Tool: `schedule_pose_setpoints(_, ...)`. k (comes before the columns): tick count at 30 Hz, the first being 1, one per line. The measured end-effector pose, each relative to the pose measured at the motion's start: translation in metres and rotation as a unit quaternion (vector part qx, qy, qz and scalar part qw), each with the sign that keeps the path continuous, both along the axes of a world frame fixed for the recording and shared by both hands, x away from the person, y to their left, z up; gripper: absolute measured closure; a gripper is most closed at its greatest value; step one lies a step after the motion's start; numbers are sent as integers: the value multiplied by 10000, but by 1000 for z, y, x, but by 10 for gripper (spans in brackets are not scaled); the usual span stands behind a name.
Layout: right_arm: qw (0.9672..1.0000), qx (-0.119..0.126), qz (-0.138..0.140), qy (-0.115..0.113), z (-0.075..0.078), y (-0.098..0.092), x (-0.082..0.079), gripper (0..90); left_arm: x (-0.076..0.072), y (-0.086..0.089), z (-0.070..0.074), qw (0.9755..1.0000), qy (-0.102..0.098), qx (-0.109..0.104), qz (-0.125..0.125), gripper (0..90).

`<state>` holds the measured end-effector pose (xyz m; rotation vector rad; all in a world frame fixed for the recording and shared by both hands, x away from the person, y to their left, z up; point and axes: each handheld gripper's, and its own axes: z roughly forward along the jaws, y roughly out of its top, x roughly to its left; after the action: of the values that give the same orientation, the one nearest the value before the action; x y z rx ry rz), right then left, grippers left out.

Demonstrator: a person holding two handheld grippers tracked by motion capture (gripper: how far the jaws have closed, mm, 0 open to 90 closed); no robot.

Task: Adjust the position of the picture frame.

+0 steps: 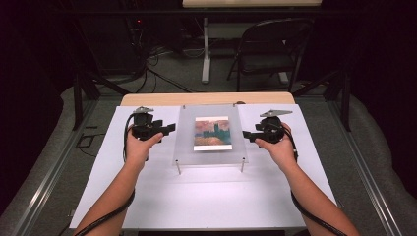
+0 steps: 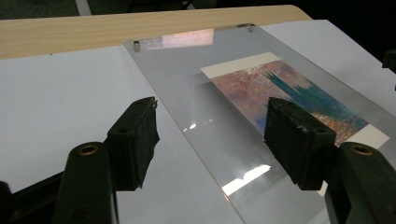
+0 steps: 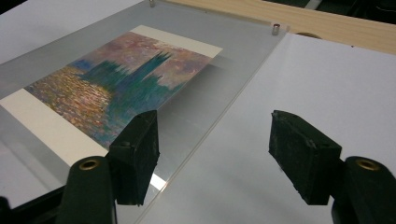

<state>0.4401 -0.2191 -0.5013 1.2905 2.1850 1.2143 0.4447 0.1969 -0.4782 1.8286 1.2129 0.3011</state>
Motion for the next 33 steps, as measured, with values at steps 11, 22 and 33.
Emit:
schedule_pose_setpoints(11, 9998, 149, -109, 59, 2, 1, 16, 330, 15, -4, -5, 9999, 100, 13, 72, 346)
schedule_pose_setpoints(22, 9998, 124, -169, 61, 1, 4, 33, 331, 32, -16, -10, 9998, 127, 115, 49, 346)
schedule_pose_setpoints(33, 9993, 243, -201, 216, -11, 16, 48, 336, 42, -31, -26, 9995, 297, 55, -31, 354)
